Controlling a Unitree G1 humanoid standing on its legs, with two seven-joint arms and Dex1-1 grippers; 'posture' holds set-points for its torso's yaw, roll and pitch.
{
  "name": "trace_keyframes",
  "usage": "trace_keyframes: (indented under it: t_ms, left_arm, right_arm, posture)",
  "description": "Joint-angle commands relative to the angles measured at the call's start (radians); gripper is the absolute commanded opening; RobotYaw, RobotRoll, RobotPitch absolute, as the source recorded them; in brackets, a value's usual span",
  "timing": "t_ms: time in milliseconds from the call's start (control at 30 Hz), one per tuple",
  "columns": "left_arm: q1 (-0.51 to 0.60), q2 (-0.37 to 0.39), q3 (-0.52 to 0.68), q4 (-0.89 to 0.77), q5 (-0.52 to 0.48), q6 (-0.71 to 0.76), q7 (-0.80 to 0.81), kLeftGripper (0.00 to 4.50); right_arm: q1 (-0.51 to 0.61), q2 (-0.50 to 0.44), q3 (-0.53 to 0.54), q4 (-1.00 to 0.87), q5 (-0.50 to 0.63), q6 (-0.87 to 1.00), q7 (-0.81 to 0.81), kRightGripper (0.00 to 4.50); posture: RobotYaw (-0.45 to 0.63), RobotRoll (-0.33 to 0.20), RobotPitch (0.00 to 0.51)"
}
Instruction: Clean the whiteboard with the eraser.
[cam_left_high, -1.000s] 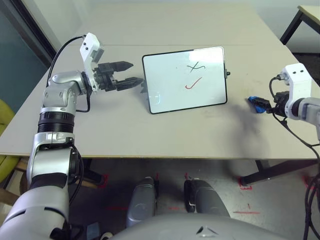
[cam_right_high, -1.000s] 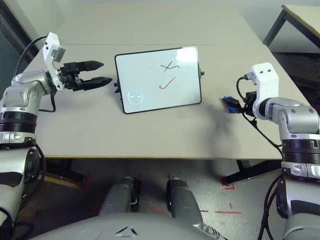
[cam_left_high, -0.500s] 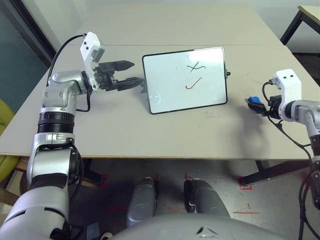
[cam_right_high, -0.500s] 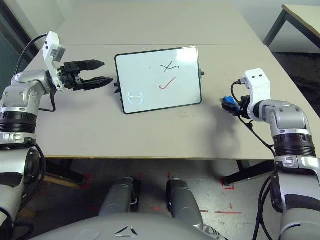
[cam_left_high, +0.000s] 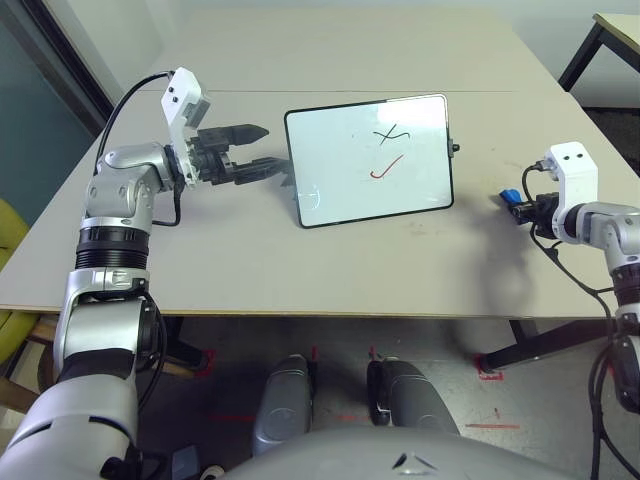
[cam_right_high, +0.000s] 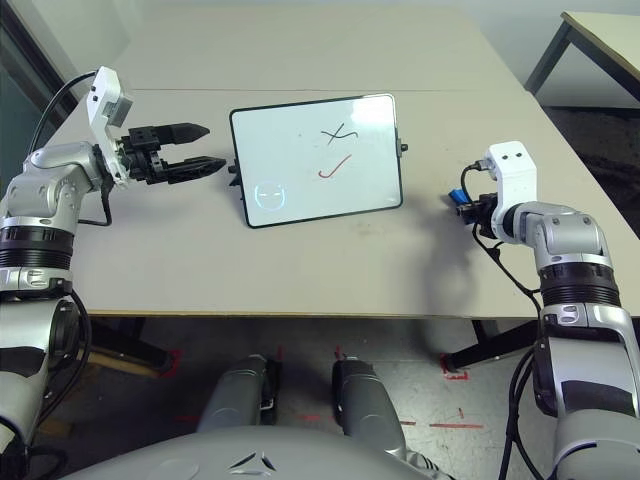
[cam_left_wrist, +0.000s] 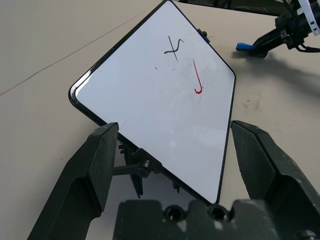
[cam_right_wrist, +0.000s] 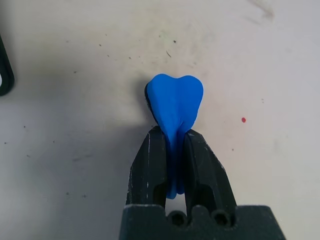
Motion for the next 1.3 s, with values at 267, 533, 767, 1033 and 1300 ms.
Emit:
trace_keyframes:
  t_ms: [267, 533, 767, 1033, 1300]
  left_arm:
    - [-0.006, -0.005, -0.012, 0.006, -0.001, -0.001, -0.004, 4.5]
    - [-0.009, -0.009, -0.017, 0.004, 0.0, 0.0, -0.007, 4.5]
    - [-0.008, -0.007, -0.017, 0.003, 0.001, -0.001, -0.007, 4.5]
    - [-0.015, -0.016, -0.019, 0.009, 0.001, -0.005, -0.006, 4.5]
    - [-0.017, -0.024, -0.018, 0.011, 0.003, -0.009, -0.002, 4.5]
  right_arm:
    - [-0.072, 0.074, 0.017, -0.453, 0.112, 0.15, 0.009, 0.25]
    - [-0.048, 0.199, 0.135, -0.564, 0.046, 0.094, -0.072, 0.23]
    - [-0.02, 0.243, 0.195, -0.498, -0.04, -0.042, -0.117, 0.23]
    - [-0.048, 0.278, 0.229, -0.338, -0.124, -0.159, -0.137, 0.22]
    - [-0.088, 0.296, 0.289, -0.291, -0.182, -0.161, -0.106, 0.22]
  posture:
    - [0.17, 0.0, 0.093]
    - [0.17, 0.0, 0.095]
    - [0.18, 0.0, 0.093]
    - [0.18, 0.0, 0.089]
    - [0.18, 0.0, 0.084]
